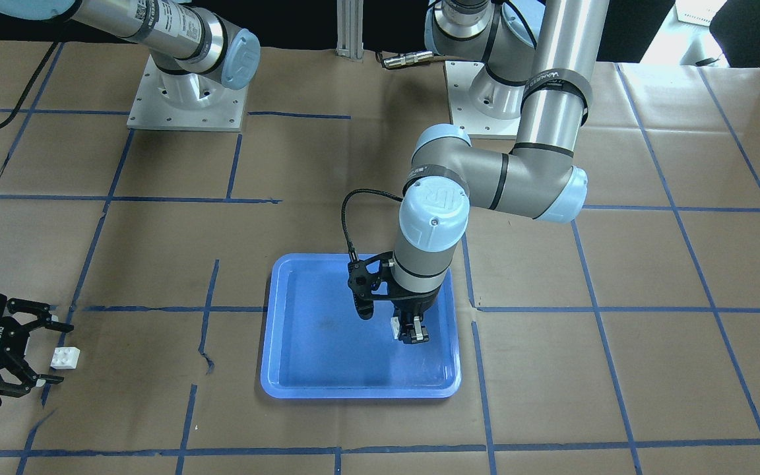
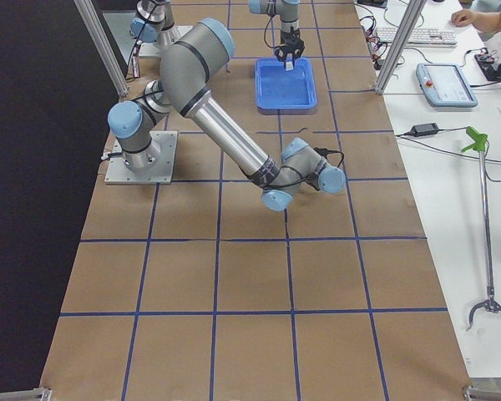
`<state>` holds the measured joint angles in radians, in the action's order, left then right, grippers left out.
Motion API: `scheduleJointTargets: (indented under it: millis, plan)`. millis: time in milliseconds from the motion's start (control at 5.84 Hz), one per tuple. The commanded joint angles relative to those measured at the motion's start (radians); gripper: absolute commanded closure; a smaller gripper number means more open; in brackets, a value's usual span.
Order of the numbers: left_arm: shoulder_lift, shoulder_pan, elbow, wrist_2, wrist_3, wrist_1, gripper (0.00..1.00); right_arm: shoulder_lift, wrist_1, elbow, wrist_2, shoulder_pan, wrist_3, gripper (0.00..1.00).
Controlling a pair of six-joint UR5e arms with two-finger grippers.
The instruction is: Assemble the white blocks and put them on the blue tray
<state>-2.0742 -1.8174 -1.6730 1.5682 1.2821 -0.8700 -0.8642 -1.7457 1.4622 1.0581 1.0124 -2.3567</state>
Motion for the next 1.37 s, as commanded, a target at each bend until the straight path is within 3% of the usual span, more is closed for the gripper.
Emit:
scheduleJointTargets:
  millis: [0, 342, 856, 1027, 1198]
  plan:
    - [-0.020, -0.040, -0.002, 0.000, 0.080, -0.001, 0.96, -0.003, 0.000, -0.002, 0.002, 0.000, 0.004, 0.47]
    - [-0.041, -0.051, -0.014, -0.005, 0.065, 0.003, 0.95, -0.006, 0.000, -0.011, -0.001, 0.000, 0.005, 0.60]
    - [-0.044, -0.049, -0.030, -0.059, 0.062, 0.000, 0.89, -0.021, 0.005, -0.017, -0.009, 0.000, 0.014, 0.70]
    - [-0.059, -0.049, -0.028, -0.056, 0.062, 0.003, 0.67, -0.054, 0.009, -0.019, -0.007, 0.000, 0.048, 0.70]
    - [-0.063, -0.049, -0.028, -0.056, 0.063, 0.005, 0.34, -0.102, 0.023, -0.014, -0.013, 0.005, 0.048, 0.70]
